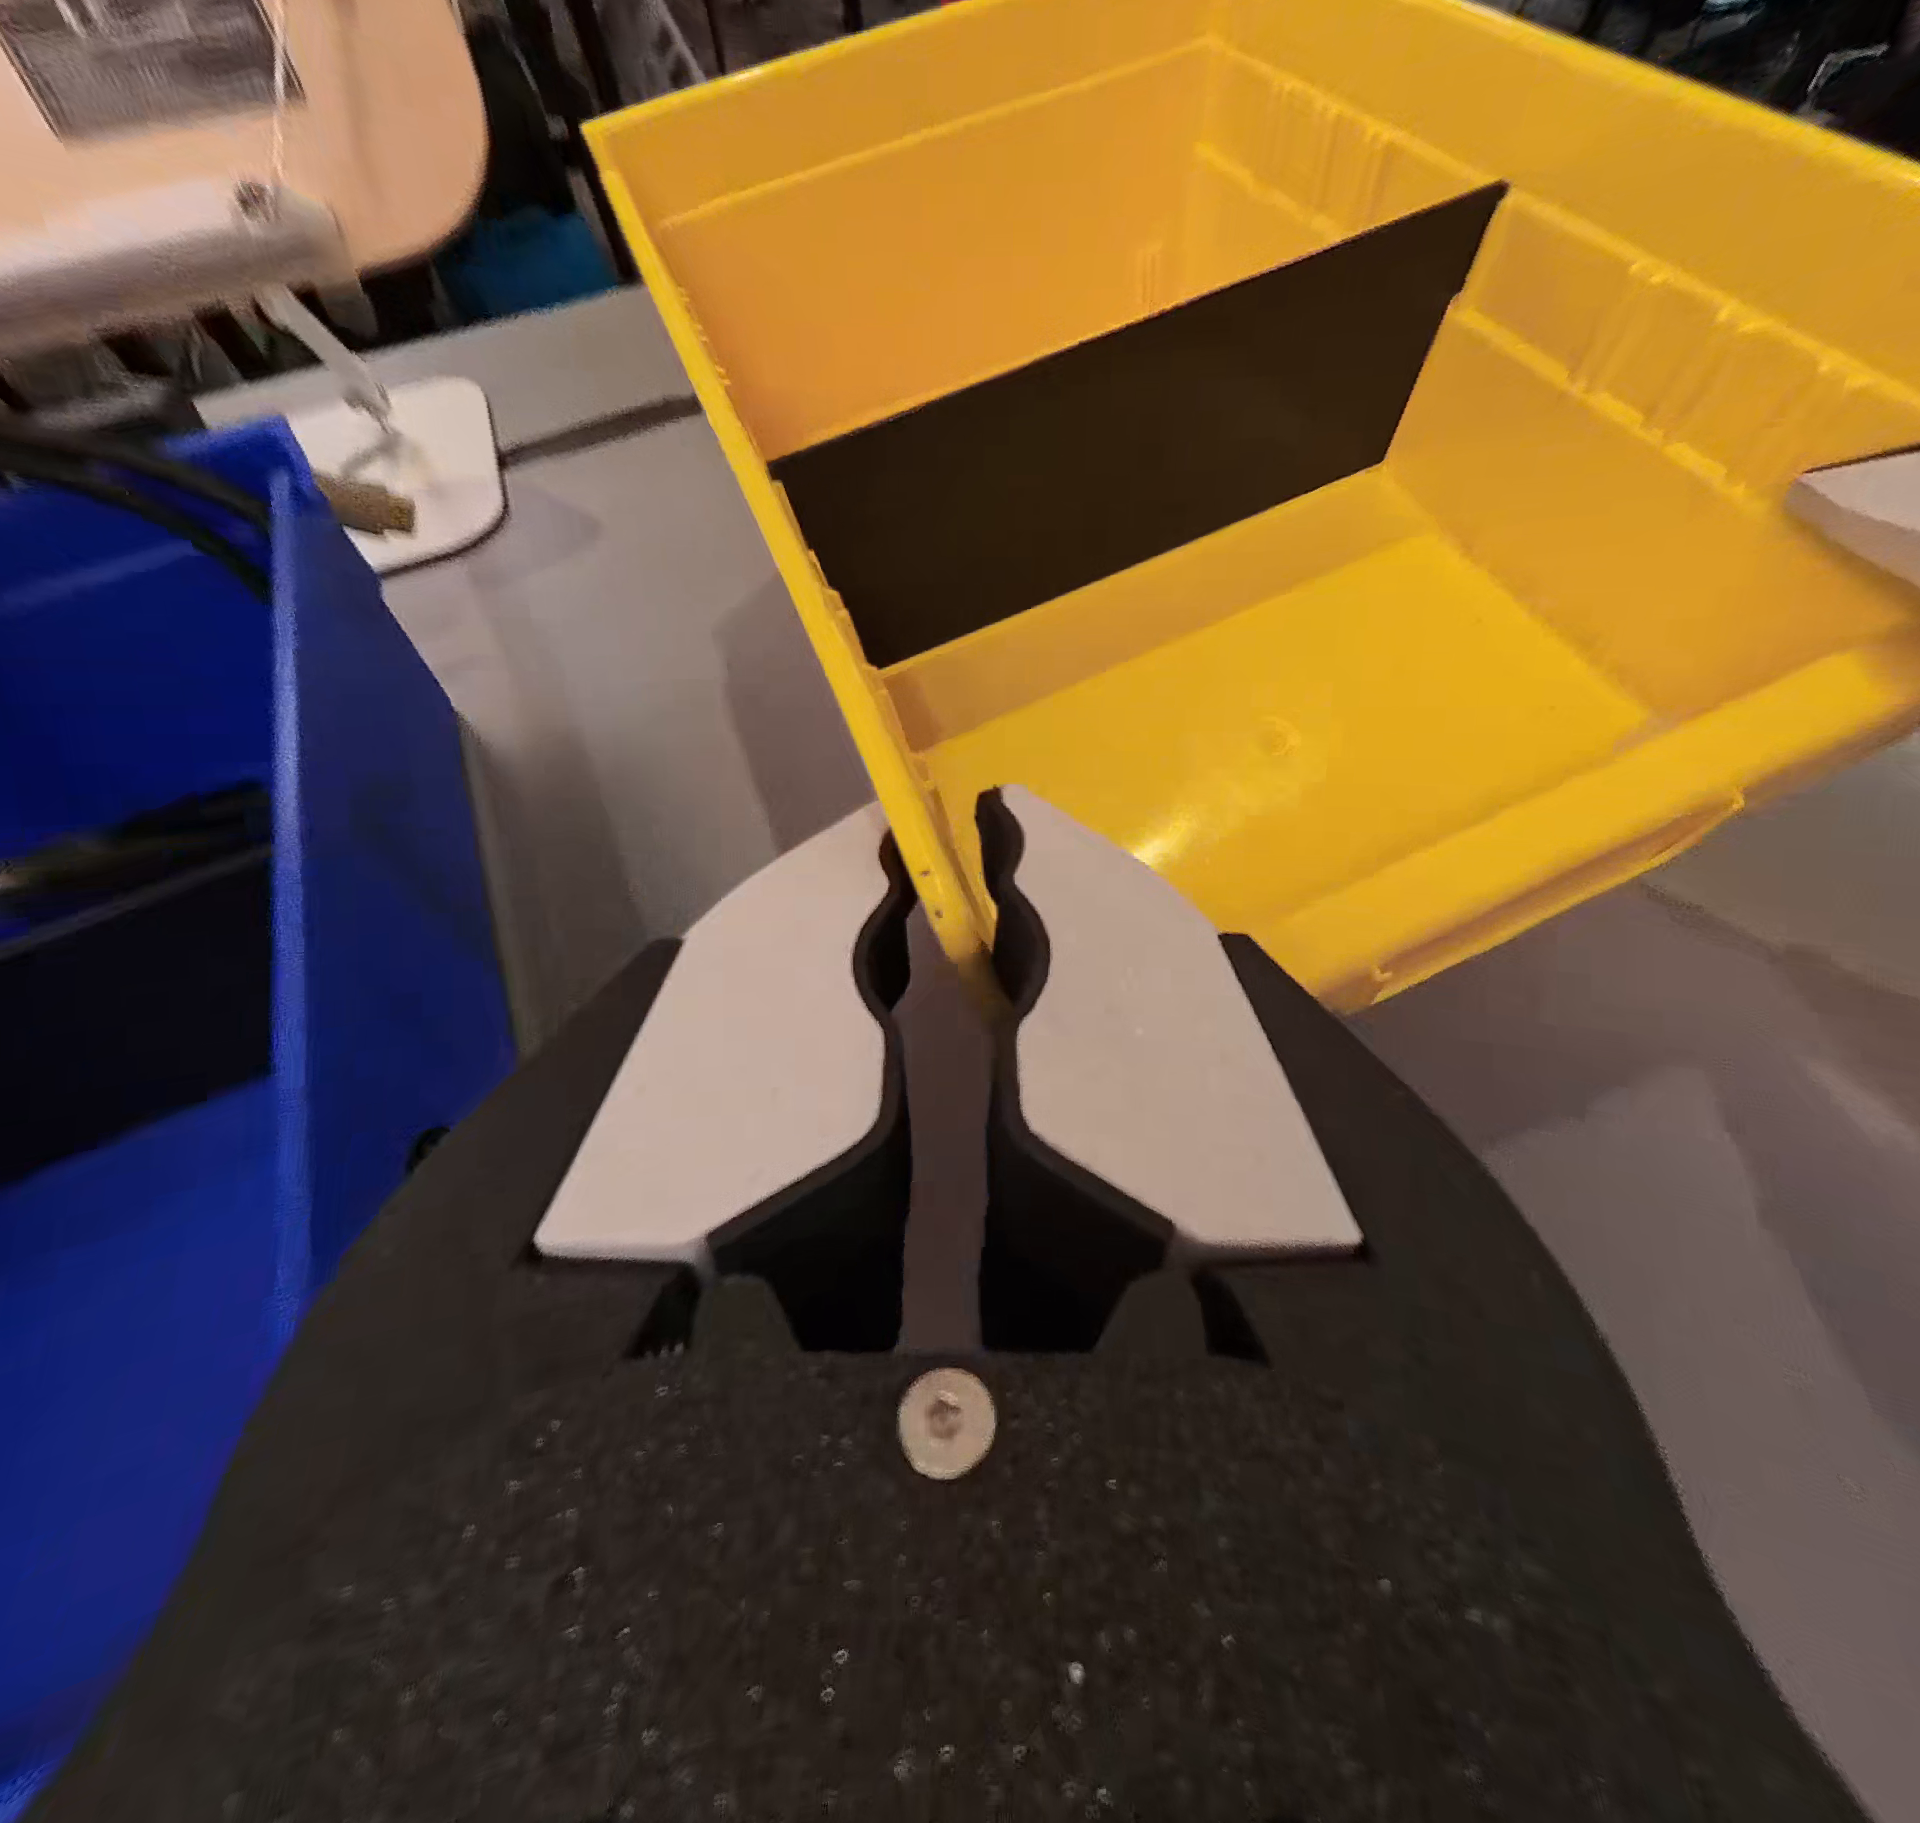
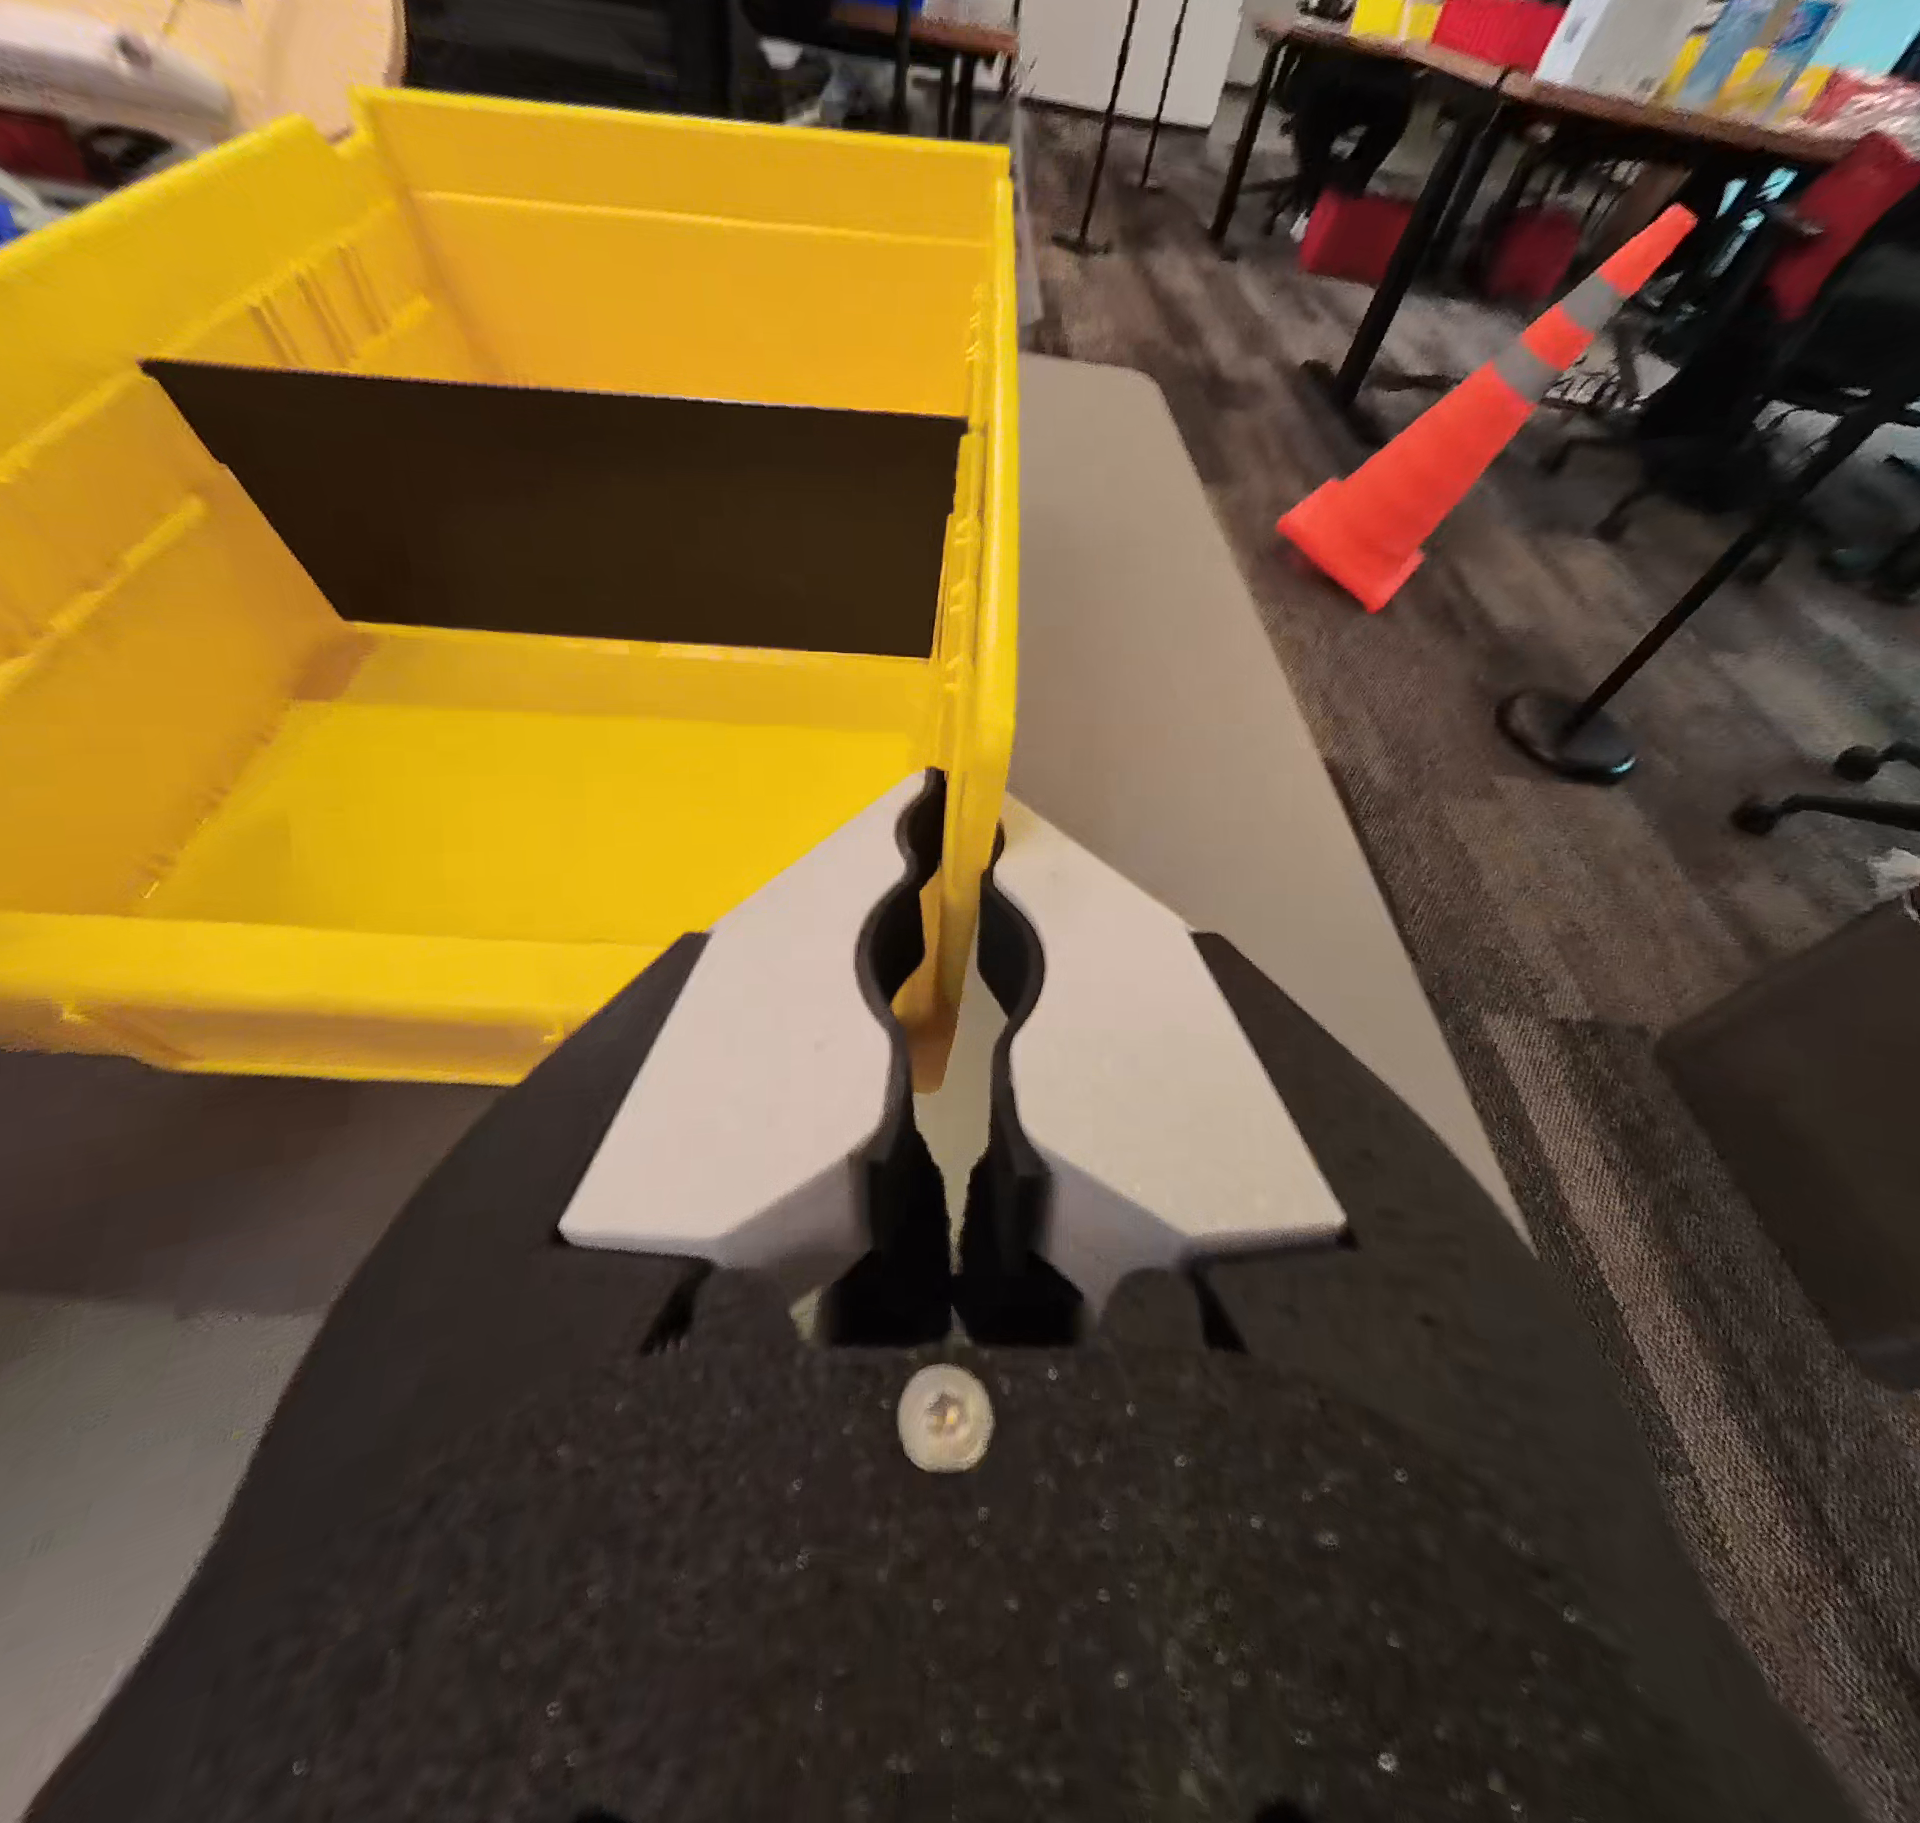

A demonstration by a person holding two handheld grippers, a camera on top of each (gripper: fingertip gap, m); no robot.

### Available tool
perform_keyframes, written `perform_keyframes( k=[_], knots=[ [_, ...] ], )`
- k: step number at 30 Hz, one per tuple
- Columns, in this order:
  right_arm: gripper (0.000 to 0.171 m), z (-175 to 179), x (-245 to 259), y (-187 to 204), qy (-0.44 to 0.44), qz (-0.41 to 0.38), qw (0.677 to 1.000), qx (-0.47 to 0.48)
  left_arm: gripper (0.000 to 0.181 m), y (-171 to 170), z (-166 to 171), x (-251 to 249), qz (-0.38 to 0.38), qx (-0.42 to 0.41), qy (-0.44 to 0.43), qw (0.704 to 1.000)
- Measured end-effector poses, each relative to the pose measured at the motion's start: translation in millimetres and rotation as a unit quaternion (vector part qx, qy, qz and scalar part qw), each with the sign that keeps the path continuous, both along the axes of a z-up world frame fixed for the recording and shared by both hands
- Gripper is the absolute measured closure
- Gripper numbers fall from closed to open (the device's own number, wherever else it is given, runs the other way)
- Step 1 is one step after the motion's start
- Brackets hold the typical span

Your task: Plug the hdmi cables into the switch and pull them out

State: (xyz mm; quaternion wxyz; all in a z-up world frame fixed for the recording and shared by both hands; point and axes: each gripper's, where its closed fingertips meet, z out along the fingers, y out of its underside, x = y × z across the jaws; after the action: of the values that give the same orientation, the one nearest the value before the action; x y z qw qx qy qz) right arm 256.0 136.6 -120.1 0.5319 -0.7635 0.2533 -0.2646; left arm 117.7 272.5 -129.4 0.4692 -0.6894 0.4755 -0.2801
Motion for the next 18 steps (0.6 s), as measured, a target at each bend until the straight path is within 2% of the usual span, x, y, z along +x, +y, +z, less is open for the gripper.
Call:
perform_keyframes(
  k=[5,8,12,14,16,18],
  knots=[
    [0.170,-37,6,14,0.030,0.018,0.998,-0.059,0.169,12,-23,6,0.006,-0.031,0.006,0.999],
    [0.170,-46,11,13,0.061,0.015,0.998,-0.025,0.165,5,-23,9,-0.011,-0.051,0.034,0.998],
    [0.168,-45,20,10,0.049,0.003,0.999,0.002,0.162,-14,19,-11,-0.061,-0.064,0.016,0.996],
    [0.167,-44,21,10,0.048,-0.001,0.999,0.001,0.161,-10,47,-35,-0.085,-0.048,0.016,0.995],
    [0.156,-42,24,5,0.039,-0.022,0.999,-0.003,0.162,18,84,-70,-0.076,-0.010,-0.012,0.997],
    [0.138,-29,26,-7,0.016,-0.052,0.998,-0.009,0.157,59,106,-112,-0.051,0.031,-0.017,0.998]
  ],
)
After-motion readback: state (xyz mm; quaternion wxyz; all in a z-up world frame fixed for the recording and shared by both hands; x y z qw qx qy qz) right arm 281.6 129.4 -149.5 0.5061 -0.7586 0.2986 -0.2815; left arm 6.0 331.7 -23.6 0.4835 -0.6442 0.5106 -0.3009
